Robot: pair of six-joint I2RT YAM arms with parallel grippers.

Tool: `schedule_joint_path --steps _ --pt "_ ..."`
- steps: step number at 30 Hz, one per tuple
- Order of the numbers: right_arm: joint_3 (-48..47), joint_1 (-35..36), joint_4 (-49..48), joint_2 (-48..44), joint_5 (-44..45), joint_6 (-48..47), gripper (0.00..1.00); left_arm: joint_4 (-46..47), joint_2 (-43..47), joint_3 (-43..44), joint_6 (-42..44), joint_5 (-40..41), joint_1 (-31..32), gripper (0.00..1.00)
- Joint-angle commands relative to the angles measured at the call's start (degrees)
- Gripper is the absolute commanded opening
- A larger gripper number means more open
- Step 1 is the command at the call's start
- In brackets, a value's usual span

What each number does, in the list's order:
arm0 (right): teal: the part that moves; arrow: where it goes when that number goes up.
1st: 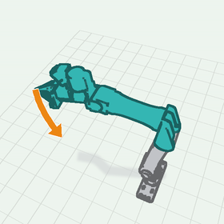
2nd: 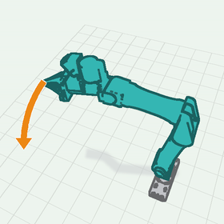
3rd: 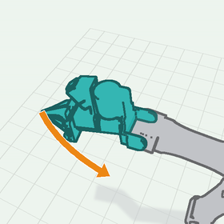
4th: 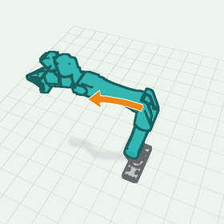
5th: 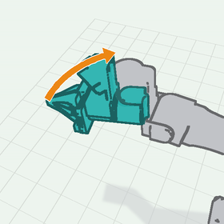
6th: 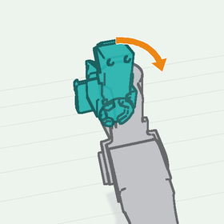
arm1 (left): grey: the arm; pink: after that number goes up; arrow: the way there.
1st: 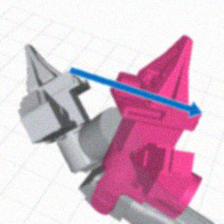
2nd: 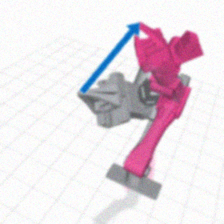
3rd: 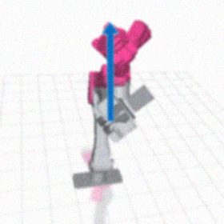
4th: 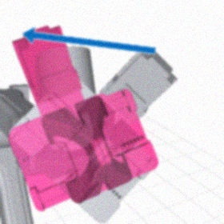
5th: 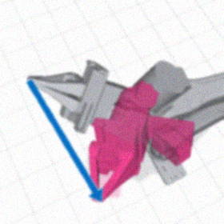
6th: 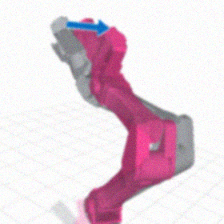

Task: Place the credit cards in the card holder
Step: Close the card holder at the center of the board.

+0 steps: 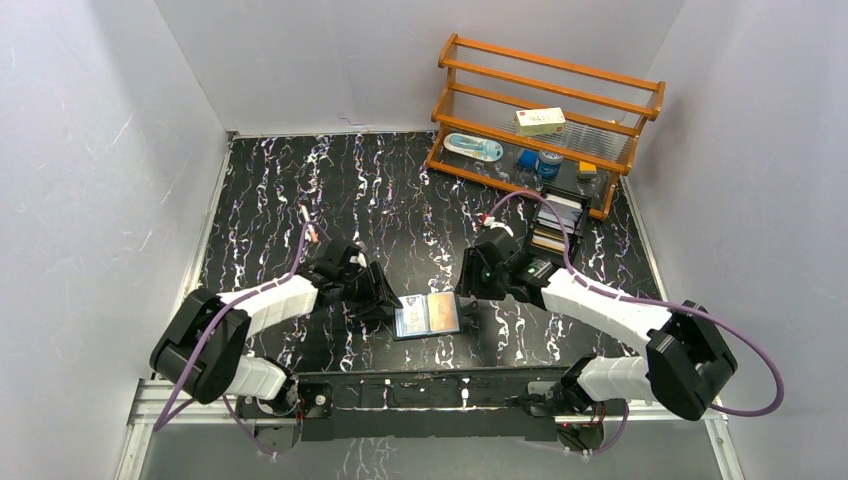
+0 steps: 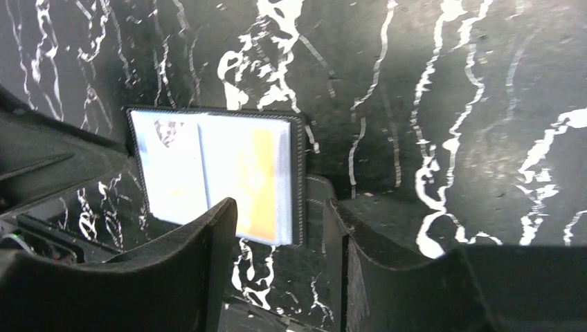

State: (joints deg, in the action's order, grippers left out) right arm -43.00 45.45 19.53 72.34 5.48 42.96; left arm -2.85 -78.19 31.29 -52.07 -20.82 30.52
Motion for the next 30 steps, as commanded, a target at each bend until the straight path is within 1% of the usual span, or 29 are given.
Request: schedule_joint_path --steps 1,5,9,11,15,20,24,30 --pt "2.2 -3.4 0.8 -1.6 0.5 -2.3 0.56 0.3 -2.7 1.5 0.5 0.2 0.4 0.52" --pt "4.3 -5.1 -2.4 0.1 -3.9 -2.7 0.53 0.7 -3.4 1.5 -0.1 0.3 0.6 0.52" --pt "5.4 -5.6 -4.0 1.4 -5.0 -2.8 0.51 1.0 -3.8 1.5 -0.8 0.4 0.9 0.52" --pt "6.1 -5.6 -5.5 1.6 -5.9 -2.8 0.45 1.6 -4.1 1.5 -1.1 0.3 1.3 0.52" --pt "8.0 -5.7 -9.5 2.4 -8.4 -2.0 0.27 2.8 -4.4 2.2 -1.9 -0.5 2.6 0.52" --pt "9.6 -5.7 -12.7 5.4 -11.5 -1.1 0.16 5.5 -2.0 3.4 -4.0 -1.1 5.4 0.52" --pt "10.7 -5.6 -15.0 6.2 -12.8 -0.3 0.12 8.3 -0.4 4.4 -5.7 -3.2 6.7 0.52" --pt "10.9 -5.7 -15.6 6.0 -12.7 0.4 0.07 12.2 2.8 4.4 -8.4 -4.4 8.2 0.52"
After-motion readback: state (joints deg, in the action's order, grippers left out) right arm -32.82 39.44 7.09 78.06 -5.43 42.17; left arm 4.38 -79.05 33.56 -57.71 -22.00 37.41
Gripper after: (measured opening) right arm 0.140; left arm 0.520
